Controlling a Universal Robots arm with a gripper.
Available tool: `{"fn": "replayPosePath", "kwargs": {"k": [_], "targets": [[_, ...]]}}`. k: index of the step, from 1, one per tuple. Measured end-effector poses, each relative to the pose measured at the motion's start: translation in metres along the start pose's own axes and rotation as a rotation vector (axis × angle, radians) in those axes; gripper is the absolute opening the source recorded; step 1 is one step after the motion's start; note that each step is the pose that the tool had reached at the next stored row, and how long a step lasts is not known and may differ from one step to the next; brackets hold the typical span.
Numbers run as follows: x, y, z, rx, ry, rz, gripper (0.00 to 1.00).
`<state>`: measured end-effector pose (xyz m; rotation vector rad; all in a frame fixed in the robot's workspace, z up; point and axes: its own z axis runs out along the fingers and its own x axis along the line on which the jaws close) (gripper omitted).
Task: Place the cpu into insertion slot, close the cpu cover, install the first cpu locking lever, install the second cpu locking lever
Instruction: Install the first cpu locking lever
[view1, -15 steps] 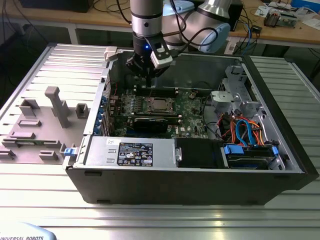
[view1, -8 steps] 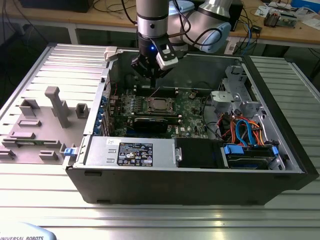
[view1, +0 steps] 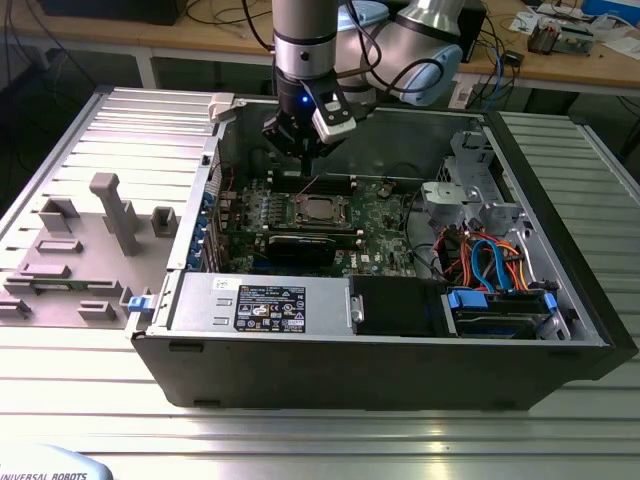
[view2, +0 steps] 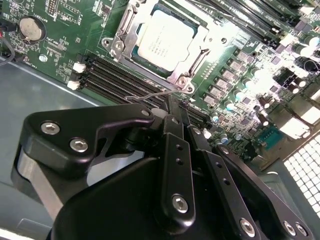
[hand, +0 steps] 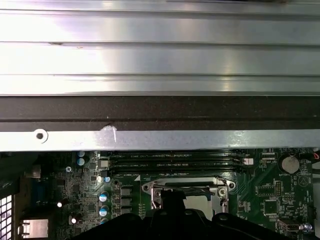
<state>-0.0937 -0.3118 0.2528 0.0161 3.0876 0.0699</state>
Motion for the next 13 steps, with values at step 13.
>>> {"fn": "replayPosePath", "kwargs": {"k": [13], "targets": [[0.0000, -0.0002, 0.0036, -0.0001, 0.0001, 0.000, 0.11]]}}
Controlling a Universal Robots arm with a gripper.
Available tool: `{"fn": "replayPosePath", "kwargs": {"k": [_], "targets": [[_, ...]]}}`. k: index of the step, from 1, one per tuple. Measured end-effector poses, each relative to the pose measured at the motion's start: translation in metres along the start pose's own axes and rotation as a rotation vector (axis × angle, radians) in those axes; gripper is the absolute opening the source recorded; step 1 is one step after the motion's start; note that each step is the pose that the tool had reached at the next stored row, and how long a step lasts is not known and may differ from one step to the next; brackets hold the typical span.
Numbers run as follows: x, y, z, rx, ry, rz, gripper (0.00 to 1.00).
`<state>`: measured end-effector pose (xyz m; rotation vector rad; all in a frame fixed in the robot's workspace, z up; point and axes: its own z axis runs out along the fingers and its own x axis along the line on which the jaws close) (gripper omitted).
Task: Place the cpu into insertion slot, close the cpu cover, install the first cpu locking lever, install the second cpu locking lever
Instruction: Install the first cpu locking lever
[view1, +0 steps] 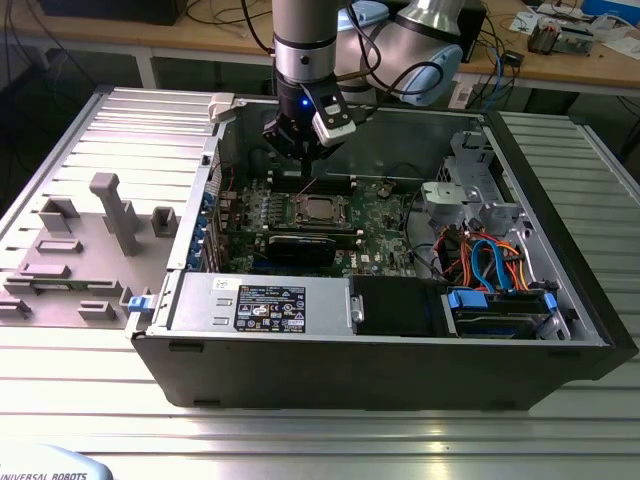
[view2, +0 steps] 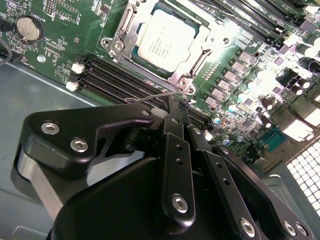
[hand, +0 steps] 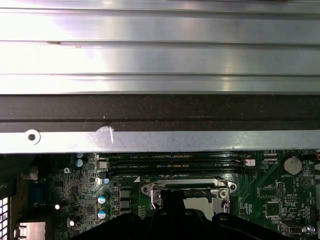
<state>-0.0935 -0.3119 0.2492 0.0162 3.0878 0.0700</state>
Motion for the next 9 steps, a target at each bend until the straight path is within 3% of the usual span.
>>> {"fn": "replayPosePath", "kwargs": {"k": [4, 6, 9], "targets": [[0.0000, -0.0002, 0.0008, -0.0022, -0.0001, 0.000, 0.11], [0.0001, -0.0012, 0.0039, -0.0098, 0.0000, 0.001, 0.11], [-0.0019, -0.0015, 0.0076, -0.0104, 0.0001, 0.001, 0.11]]}}
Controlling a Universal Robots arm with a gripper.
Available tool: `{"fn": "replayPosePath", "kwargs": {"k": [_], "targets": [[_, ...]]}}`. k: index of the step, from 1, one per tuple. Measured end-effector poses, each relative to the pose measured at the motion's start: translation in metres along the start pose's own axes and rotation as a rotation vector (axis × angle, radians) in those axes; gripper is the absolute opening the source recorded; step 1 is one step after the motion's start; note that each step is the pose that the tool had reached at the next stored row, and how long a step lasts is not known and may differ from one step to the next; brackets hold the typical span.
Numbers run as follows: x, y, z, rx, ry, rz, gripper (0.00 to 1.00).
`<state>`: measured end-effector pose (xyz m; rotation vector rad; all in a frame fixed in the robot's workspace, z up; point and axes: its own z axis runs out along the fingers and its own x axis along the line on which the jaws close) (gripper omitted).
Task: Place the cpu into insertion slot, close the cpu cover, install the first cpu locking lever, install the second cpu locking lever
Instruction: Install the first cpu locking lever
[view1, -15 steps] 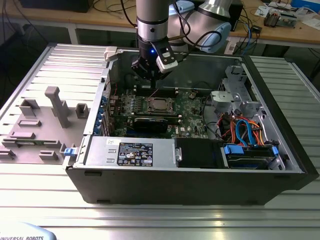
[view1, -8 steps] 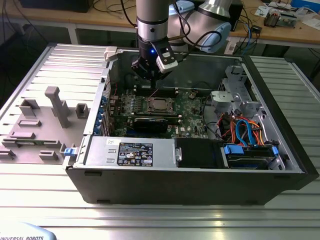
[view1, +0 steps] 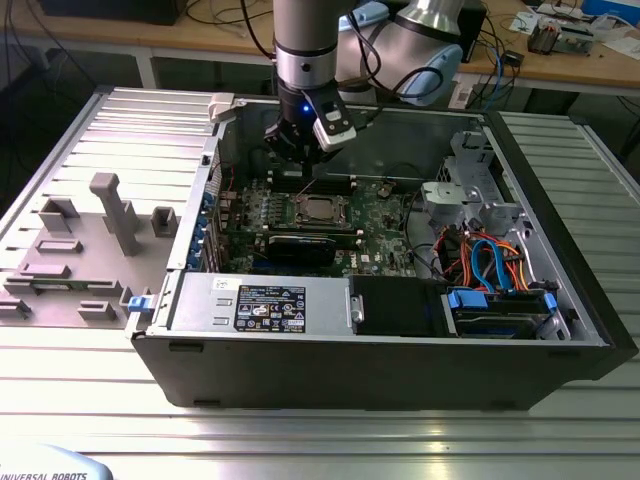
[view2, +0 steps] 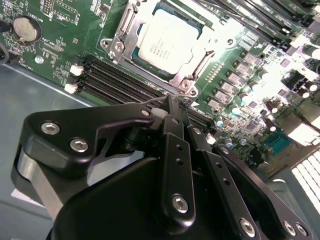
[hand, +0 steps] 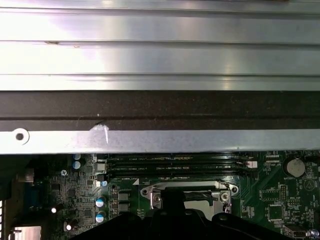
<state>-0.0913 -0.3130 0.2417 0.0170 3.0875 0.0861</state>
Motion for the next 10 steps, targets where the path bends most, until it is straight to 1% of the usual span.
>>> {"fn": "replayPosePath", "kwargs": {"k": [4, 5, 7, 10], "targets": [[-0.0023, 0.0001, 0.0008, -0.0004, -0.0002, 0.000, 0.11], [-0.0023, 0.0001, 0.0009, -0.0003, 0.0002, -0.005, 0.11], [-0.0024, 0.0001, 0.0010, -0.0018, 0.0015, -0.031, 0.11], [-0.0024, 0.0001, 0.0011, -0.0012, 0.0015, -0.032, 0.11]]}}
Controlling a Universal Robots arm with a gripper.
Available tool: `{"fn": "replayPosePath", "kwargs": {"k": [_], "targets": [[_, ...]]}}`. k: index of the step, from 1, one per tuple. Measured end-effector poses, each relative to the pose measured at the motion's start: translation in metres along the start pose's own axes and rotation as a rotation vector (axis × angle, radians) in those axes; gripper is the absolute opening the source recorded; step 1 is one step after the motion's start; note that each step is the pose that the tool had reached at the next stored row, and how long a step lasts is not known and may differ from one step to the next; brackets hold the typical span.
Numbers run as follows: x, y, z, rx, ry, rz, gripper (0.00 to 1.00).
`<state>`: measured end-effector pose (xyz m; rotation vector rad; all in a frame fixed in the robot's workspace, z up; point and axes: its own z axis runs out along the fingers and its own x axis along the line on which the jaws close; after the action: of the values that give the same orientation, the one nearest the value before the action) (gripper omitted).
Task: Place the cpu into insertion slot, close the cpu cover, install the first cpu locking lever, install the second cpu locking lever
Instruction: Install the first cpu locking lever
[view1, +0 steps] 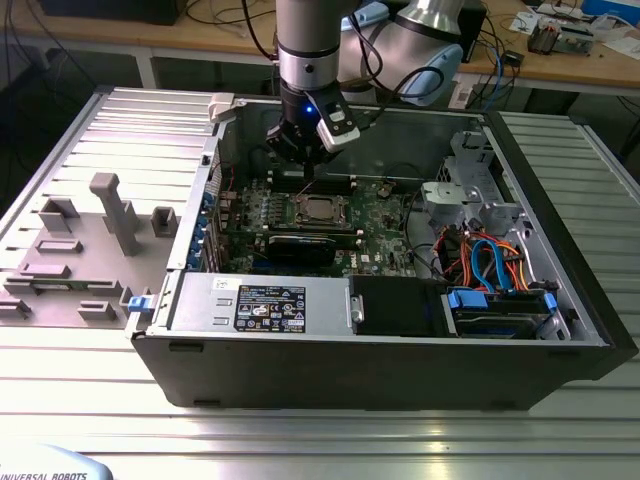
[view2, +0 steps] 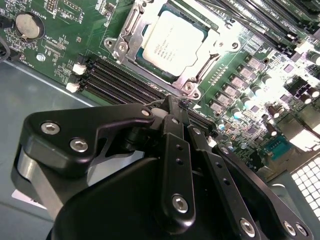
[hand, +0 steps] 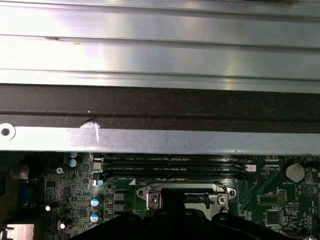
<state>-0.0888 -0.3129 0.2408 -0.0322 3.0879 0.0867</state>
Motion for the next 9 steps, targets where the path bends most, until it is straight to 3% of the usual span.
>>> {"fn": "replayPosePath", "kwargs": {"k": [9], "targets": [[-0.0003, 0.0007, 0.0000, -0.0001, 0.0004, -0.006, 0.11]]}}
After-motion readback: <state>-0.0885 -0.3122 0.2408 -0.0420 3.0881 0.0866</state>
